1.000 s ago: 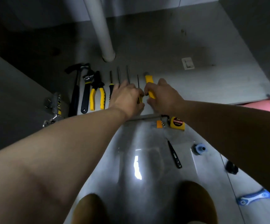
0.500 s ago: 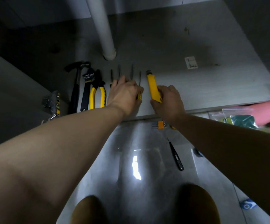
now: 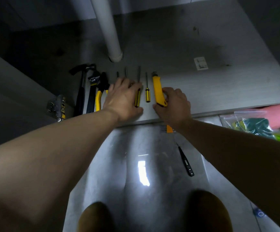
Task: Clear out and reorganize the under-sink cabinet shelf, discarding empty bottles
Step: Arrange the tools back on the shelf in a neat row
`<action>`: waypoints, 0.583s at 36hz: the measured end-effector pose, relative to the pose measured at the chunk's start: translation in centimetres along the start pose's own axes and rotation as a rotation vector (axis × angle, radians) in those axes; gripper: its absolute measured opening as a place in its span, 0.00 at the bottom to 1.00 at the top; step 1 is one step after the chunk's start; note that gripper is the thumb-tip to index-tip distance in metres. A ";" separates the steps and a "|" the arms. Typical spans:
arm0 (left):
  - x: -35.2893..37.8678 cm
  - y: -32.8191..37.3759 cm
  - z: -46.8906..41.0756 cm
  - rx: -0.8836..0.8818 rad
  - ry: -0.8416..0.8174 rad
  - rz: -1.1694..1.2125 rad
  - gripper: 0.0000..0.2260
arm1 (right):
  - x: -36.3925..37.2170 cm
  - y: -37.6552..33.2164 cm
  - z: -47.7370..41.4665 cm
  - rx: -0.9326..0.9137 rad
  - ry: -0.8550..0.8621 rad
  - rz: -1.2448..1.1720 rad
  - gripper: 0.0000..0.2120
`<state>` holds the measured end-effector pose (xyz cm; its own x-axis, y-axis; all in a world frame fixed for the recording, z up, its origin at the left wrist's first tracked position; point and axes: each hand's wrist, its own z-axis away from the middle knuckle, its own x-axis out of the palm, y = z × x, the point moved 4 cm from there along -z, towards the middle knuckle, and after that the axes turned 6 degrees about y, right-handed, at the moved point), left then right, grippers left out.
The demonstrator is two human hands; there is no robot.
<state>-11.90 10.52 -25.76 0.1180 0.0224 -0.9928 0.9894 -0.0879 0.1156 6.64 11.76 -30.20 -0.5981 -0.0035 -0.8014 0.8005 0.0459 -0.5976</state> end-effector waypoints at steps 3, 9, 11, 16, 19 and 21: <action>0.4 -0.9 0.4 0.032 -0.063 -0.026 0.39 | -0.1 0.0 0.0 0.001 -0.022 -0.017 0.27; 1.0 -1.2 0.7 0.039 -0.021 -0.039 0.32 | 0.0 0.1 0.0 -0.021 -0.028 -0.008 0.23; 1.0 -1.0 0.6 0.045 -0.006 -0.040 0.31 | 0.1 0.1 0.0 -0.020 -0.019 -0.002 0.23; 1.1 -0.6 0.5 0.028 0.016 -0.034 0.31 | 0.4 0.2 -0.1 -0.027 -0.006 0.019 0.23; 1.1 -0.5 0.6 0.014 0.016 -0.029 0.31 | 0.5 0.2 0.0 -0.031 0.000 0.032 0.23; 1.0 -0.4 0.7 0.004 0.018 -0.016 0.31 | 0.4 0.1 0.0 -0.033 -0.002 0.037 0.23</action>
<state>-12.27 9.88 -26.79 0.1032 0.0414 -0.9938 0.9909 -0.0916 0.0991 6.50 11.74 -30.62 -0.5680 -0.0036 -0.8230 0.8203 0.0793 -0.5664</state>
